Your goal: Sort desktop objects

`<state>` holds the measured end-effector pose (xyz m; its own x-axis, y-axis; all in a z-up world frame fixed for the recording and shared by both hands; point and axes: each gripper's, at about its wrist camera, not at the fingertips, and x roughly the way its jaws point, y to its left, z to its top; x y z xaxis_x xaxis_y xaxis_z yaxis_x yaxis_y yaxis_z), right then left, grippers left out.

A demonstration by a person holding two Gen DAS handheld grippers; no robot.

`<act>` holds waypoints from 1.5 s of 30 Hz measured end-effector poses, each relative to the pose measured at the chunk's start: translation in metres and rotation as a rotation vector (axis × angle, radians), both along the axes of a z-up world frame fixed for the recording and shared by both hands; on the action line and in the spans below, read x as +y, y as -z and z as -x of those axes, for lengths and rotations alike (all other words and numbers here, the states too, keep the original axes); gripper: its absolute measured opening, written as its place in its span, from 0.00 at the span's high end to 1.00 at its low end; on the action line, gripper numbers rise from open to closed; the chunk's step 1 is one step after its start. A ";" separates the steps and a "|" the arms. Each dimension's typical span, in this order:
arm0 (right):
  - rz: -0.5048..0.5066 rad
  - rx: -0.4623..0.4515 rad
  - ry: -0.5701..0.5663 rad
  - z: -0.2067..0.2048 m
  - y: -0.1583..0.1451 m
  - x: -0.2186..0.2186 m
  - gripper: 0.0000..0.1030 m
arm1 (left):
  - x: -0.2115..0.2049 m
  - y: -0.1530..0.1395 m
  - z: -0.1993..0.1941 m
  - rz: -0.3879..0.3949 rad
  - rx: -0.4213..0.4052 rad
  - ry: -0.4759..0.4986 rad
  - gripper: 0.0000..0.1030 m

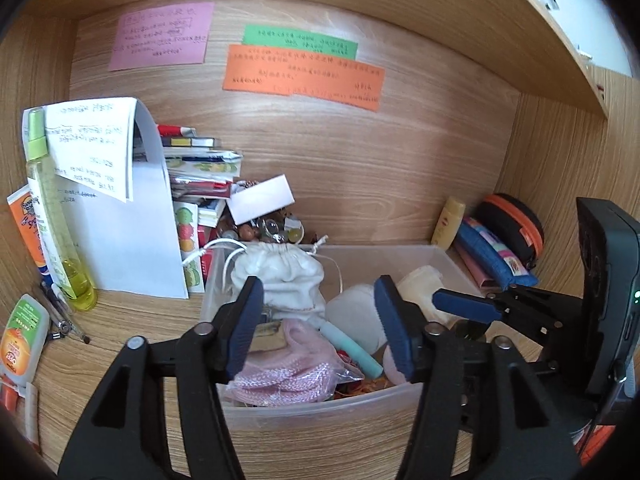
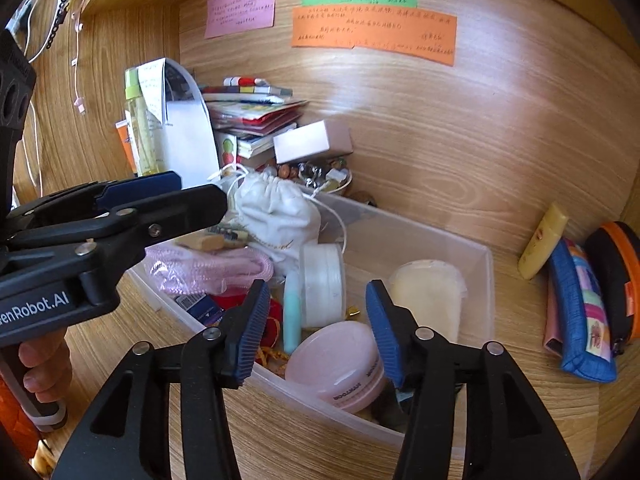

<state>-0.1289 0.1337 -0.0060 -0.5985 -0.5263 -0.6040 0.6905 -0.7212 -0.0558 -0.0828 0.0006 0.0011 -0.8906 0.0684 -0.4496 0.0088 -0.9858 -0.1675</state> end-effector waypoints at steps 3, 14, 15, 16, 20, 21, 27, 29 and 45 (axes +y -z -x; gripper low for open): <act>0.003 0.010 -0.001 -0.005 -0.007 0.002 0.51 | -0.001 -0.004 -0.006 0.005 0.020 -0.018 0.26; -0.002 0.095 0.067 -0.032 -0.020 0.028 0.11 | 0.006 -0.016 -0.042 0.097 0.020 -0.086 0.04; 0.002 0.095 0.076 -0.033 -0.020 0.031 0.10 | 0.007 -0.017 -0.047 0.100 0.018 -0.081 0.04; 0.005 0.097 0.092 -0.035 -0.021 0.035 0.09 | 0.008 -0.017 -0.049 0.102 0.019 -0.077 0.04; 0.031 0.092 0.123 -0.040 -0.025 0.051 0.07 | 0.018 -0.017 -0.066 0.141 0.033 -0.073 0.04; 0.039 0.088 0.129 -0.042 -0.026 0.055 0.07 | 0.020 -0.017 -0.069 0.144 0.035 -0.071 0.04; 0.086 0.104 0.179 -0.056 -0.025 0.077 0.00 | 0.037 -0.019 -0.086 0.178 0.061 -0.075 0.01; 0.118 0.095 0.191 -0.060 -0.023 0.085 0.00 | 0.042 -0.019 -0.090 0.199 0.070 -0.093 0.01; 0.171 0.028 0.201 -0.056 -0.016 0.100 0.00 | 0.057 -0.016 -0.093 0.177 0.051 -0.053 0.01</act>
